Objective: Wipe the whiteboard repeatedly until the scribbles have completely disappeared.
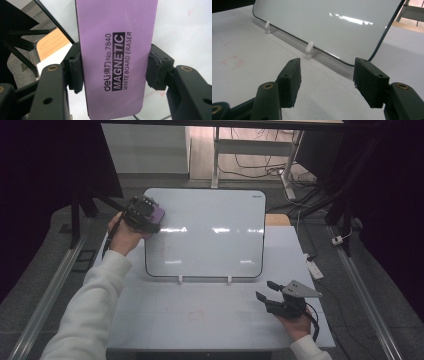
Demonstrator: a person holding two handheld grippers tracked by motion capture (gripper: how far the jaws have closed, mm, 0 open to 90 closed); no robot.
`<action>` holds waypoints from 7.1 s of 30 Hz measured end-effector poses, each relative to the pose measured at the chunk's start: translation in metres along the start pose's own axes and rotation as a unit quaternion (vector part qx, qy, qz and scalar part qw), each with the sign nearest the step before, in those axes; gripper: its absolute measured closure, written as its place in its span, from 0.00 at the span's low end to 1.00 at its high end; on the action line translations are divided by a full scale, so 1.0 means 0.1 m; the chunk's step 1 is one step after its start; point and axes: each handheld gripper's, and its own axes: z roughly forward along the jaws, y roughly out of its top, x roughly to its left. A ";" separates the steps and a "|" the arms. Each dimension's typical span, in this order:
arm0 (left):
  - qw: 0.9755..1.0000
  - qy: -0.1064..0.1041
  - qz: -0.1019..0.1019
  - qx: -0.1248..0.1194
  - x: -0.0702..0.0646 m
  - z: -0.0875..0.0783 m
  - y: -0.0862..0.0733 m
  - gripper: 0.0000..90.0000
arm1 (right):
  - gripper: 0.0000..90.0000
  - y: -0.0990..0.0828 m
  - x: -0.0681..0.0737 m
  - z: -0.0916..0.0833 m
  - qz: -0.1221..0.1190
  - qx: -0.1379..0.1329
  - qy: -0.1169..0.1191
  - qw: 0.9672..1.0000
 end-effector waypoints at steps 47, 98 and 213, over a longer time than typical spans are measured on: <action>0.999 0.010 0.026 0.034 -0.16 0.10 -0.19 0.46 | 0.41 -0.01 -0.04 -0.09 0.008 -0.011 -0.008 1.000; 0.997 -0.017 0.057 0.042 -0.49 0.21 -0.58 0.46 | 0.41 0.03 -0.01 -0.11 0.003 -0.019 -0.009 1.000; 0.988 -0.131 0.073 0.034 -0.76 0.35 -0.91 0.46 | 0.41 0.03 -0.01 -0.12 0.004 -0.017 -0.008 1.000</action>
